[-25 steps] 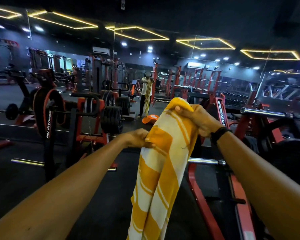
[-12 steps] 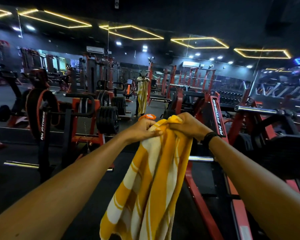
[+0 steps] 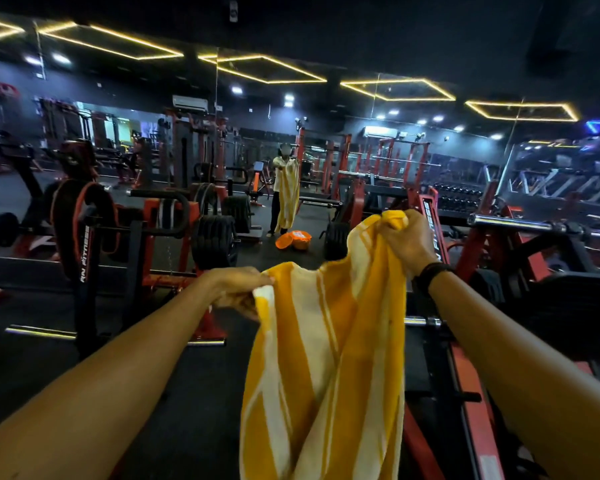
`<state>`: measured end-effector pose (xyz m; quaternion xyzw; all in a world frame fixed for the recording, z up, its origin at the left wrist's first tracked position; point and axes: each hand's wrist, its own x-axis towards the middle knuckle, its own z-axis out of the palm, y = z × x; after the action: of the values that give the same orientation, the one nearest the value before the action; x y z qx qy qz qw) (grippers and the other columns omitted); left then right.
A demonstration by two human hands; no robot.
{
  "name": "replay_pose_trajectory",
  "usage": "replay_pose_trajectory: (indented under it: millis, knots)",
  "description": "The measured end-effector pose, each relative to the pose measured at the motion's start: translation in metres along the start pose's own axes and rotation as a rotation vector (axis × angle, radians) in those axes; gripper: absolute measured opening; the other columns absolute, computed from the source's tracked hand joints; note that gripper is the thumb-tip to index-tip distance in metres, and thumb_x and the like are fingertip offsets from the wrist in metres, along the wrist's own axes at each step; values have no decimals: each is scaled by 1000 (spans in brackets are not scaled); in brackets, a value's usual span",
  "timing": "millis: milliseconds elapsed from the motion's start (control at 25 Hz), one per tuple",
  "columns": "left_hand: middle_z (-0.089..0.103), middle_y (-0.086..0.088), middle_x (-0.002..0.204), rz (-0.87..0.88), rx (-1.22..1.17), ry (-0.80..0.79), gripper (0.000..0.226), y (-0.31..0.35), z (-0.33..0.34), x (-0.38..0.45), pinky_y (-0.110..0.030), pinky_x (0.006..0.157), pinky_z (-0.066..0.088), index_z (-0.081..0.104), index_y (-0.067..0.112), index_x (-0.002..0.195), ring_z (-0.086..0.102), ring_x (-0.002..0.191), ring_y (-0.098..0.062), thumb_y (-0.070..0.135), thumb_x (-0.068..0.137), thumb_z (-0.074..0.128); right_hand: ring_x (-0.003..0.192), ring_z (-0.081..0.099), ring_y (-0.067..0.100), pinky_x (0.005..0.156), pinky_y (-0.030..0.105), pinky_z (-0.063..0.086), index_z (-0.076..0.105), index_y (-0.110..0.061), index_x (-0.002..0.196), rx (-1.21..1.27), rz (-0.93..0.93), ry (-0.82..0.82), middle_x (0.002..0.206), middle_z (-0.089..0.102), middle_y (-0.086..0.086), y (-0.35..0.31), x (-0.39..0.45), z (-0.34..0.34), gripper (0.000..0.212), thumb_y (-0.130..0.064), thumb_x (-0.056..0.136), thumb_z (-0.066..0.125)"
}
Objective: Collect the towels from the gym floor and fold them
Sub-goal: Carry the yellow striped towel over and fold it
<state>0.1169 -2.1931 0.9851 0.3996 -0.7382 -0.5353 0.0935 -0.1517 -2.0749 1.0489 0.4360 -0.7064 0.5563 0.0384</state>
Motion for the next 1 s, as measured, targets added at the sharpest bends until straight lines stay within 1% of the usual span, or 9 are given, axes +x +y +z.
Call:
replay_pose_trajectory:
  millis: [80,160,240,320,480,560,720,840,1000]
  knots:
    - [68,-7,62,22,-366,-11,28,19,15,-2,-30,49,56,57,9,79,68,53,-16,20,101,42,75,52,16,61,31,44,56,-13,91,3,-20,-114,83,56,-1,-2,-9,12,30,-35,80,73]
    - [66,-7,52,49,-558,21,33,37,30,0,-28,43,55,55,9,72,66,45,-15,13,100,39,73,51,17,66,39,45,54,-15,83,62,-94,-230,79,56,2,-6,-20,23,25,-35,83,70]
    - [65,-11,51,68,-753,68,34,50,37,1,-32,42,55,55,5,73,66,44,-18,11,101,36,69,50,17,62,35,43,54,-13,80,77,-183,-371,75,55,4,-14,-32,28,21,-27,87,68]
    - [66,-15,53,89,-881,127,34,57,40,3,-36,42,55,56,0,75,66,45,-21,13,100,38,66,56,16,54,26,47,52,-8,92,98,-199,-507,77,57,4,-21,-42,26,20,-22,89,66]
    - [65,-16,51,115,-922,193,31,65,48,2,-34,41,54,57,-3,80,65,42,-22,12,98,37,66,68,21,52,30,58,55,2,101,177,-150,-730,81,64,8,-30,-53,20,18,-13,93,59]
    - [63,-13,47,100,-895,233,34,67,54,4,-28,37,52,55,-2,78,63,38,-19,11,99,33,65,70,20,58,31,60,60,0,94,232,-96,-741,79,67,13,-33,-55,22,14,-13,95,56]
    - [60,-9,42,86,-905,311,36,70,63,15,-27,45,53,56,1,75,62,42,-19,3,98,28,73,72,26,69,34,61,65,3,87,188,-82,-674,81,73,18,-35,-64,28,31,-27,86,67]
    - [57,-4,38,64,-896,380,33,74,65,18,-15,32,40,55,7,72,52,29,-12,4,96,32,76,72,26,71,35,61,64,-2,83,163,-83,-577,83,73,14,-33,-68,31,29,-25,75,78]
    - [58,-10,67,60,-947,360,29,77,71,16,-25,41,47,54,7,83,55,53,-19,5,99,29,72,71,24,68,41,61,60,-10,73,100,-30,-363,81,71,12,-28,-66,48,19,-15,75,79]
